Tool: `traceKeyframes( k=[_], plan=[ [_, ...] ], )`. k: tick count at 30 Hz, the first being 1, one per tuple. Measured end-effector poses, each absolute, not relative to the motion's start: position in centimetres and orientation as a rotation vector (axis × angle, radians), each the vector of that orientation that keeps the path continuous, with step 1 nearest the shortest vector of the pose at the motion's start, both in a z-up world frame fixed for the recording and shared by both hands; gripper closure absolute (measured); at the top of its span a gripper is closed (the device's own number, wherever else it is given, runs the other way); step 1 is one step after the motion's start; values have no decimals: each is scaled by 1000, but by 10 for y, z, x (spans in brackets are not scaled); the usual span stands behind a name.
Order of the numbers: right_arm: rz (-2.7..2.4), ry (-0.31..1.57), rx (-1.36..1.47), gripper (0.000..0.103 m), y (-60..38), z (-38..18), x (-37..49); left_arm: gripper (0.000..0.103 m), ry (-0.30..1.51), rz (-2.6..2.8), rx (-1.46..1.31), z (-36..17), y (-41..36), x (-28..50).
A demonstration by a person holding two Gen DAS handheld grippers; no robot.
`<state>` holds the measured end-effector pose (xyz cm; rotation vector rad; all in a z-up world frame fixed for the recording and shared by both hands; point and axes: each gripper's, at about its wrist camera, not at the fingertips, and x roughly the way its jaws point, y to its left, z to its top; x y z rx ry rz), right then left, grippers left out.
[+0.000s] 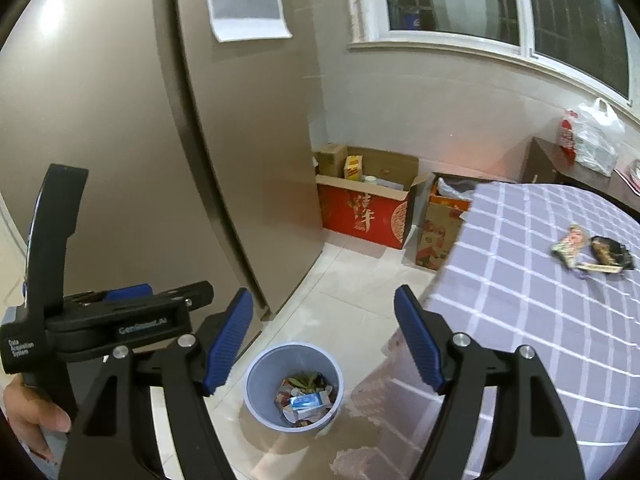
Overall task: Collect trash
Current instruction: 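Carry green toy and silver wrapper over the blue bin and open both grippers, then return to table, grasp red-checkered wrapper with left while right grasps black chip bag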
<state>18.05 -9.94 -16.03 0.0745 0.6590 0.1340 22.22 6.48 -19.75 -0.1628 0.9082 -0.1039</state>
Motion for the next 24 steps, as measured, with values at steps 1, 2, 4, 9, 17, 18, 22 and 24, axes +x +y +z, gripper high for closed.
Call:
traceKeyframes(
  k=[1,2,4,9,17,18,22,24],
  plan=[
    [124,653,85,31,-108,-156,177,17,900,-113,-157,-193,59,220],
    [113,647,97,31,-118,-151,173,17,889,-131,-144,-186,49,218],
    [96,637,114,28,-135,-144,167,17,873,-165,-121,-176,30,215],
    [27,614,156,28,-198,-124,145,17,840,-287,-35,-153,-41,211],
    [-173,614,213,27,-317,-116,129,17,811,-492,104,-138,-165,221],
    [-203,623,225,26,-336,-118,130,17,806,-507,124,-138,-177,222],
    [-249,668,282,26,-386,-132,136,17,797,-565,208,-146,-228,235],
    [-258,692,311,26,-403,-142,142,17,809,-584,238,-154,-251,245]
  ],
)
